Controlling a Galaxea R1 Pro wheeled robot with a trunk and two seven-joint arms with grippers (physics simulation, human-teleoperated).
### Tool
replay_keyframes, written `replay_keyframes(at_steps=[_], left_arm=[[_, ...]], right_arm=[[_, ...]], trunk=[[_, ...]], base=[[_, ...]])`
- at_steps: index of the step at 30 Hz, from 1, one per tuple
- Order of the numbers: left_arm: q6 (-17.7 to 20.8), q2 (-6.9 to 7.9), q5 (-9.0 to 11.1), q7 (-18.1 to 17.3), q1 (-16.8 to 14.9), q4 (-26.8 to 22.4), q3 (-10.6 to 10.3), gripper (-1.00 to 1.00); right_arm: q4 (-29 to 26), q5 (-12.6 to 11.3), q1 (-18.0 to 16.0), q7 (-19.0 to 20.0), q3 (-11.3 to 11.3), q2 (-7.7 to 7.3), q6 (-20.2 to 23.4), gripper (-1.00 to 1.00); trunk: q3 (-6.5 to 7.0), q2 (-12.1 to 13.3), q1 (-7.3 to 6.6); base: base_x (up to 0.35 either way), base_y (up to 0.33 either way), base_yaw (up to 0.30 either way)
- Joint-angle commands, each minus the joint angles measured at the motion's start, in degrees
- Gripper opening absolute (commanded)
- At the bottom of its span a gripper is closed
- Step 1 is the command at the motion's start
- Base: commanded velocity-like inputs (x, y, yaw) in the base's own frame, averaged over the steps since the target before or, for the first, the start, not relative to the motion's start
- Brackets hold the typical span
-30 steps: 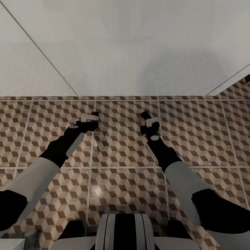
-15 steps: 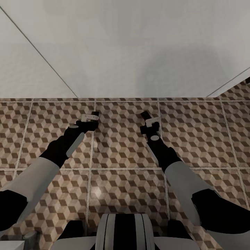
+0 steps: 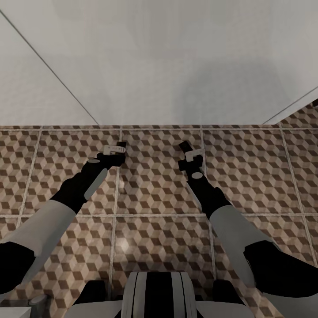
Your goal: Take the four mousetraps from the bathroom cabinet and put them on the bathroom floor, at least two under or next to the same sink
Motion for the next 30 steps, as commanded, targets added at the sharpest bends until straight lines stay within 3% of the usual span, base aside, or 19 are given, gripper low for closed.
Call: replay_keyframes(at_steps=[1,30], left_arm=[[0.18,0.08,0.55,0.61,-0.04,-0.13,-0.29,-1.0],[0.15,-0.27,0.55,0.62,-0.04,-0.36,-0.27,-1.0]], right_arm=[[-0.05,0.46,-0.02,-0.37,0.21,-0.01,0.46,-1.0],[-0.11,0.49,-0.33,-0.36,0.21,-0.12,0.9,-1.0]], trunk=[[-0.03,-0.01,0.0],[-0.03,-0.01,0.0]], base=[[0.036,0.0,0.0],[0.003,0.0,0.0]])
